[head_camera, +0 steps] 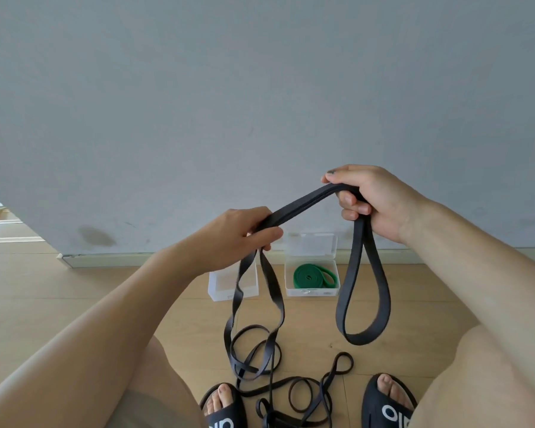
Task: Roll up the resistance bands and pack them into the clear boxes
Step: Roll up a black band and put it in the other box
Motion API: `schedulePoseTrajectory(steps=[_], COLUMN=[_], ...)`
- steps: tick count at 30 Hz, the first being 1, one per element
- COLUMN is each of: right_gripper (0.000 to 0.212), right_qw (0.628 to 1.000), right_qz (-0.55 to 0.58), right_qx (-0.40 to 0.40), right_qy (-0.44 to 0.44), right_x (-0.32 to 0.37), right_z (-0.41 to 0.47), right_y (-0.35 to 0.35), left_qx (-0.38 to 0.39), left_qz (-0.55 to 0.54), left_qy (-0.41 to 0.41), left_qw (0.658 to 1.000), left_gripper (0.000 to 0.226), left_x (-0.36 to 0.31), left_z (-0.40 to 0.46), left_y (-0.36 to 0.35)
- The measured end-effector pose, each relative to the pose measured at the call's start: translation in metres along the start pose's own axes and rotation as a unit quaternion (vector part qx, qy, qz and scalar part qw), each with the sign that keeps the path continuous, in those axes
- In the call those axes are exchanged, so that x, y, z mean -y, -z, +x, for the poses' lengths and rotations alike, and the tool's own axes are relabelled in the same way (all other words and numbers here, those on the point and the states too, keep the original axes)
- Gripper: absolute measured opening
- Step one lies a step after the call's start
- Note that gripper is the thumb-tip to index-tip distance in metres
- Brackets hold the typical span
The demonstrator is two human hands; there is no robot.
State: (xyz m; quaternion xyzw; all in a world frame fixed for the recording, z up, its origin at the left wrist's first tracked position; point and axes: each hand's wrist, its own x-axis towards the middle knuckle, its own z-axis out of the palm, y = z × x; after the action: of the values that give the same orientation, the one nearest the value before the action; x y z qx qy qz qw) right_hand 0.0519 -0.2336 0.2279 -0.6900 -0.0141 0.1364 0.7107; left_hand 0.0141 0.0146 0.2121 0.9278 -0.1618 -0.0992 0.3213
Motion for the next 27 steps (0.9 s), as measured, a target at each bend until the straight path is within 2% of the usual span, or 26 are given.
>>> schedulePoseTrajectory(steps=[3,6,10,13,16,19,22,24,27], right_gripper=[0.011,0.021,0.039,0.058,0.065,0.055,0.036,0.03,0.031], right_qw=[0.995,0.967,0.925,0.927,0.945,0.95,0.945,0.95,0.96], right_qz=[-0.1,-0.251,-0.36,-0.341,-0.289,-0.282,-0.305,-0.289,-0.257], right_qx=[0.016,0.044,0.089,0.129,0.143,0.131,0.092,0.083,0.079], right_qy=[-0.014,-0.027,-0.079,-0.093,-0.049,0.023,0.077,0.09,0.084], right_x=[-0.007,-0.018,-0.027,-0.026,-0.022,-0.02,-0.021,-0.018,-0.014], right_z=[0.003,0.007,0.008,0.007,0.002,-0.005,-0.005,-0.002,-0.001], right_y=[0.007,0.008,0.001,-0.011,-0.032,-0.05,-0.054,-0.053,-0.049], left_qx=[-0.011,0.002,-0.004,-0.01,-0.009,-0.032,-0.048,-0.047,-0.044], left_qz=[0.019,0.011,-0.002,-0.001,0.023,0.054,0.049,0.068,0.099], left_qy=[-0.004,-0.008,-0.024,-0.058,-0.083,-0.089,-0.08,-0.071,-0.049], left_qw=[1.0,1.0,1.0,0.998,0.996,0.994,0.994,0.994,0.993], left_gripper=[0.017,0.012,0.014,0.008,0.008,0.017,0.015,0.02,0.033], left_x=[0.0,0.001,-0.001,-0.005,-0.004,0.001,0.009,0.013,0.018], left_z=[-0.002,-0.004,-0.005,-0.005,-0.001,0.001,0.002,0.003,0.004], left_y=[0.002,0.002,0.001,0.0,-0.004,-0.007,-0.003,-0.002,-0.004])
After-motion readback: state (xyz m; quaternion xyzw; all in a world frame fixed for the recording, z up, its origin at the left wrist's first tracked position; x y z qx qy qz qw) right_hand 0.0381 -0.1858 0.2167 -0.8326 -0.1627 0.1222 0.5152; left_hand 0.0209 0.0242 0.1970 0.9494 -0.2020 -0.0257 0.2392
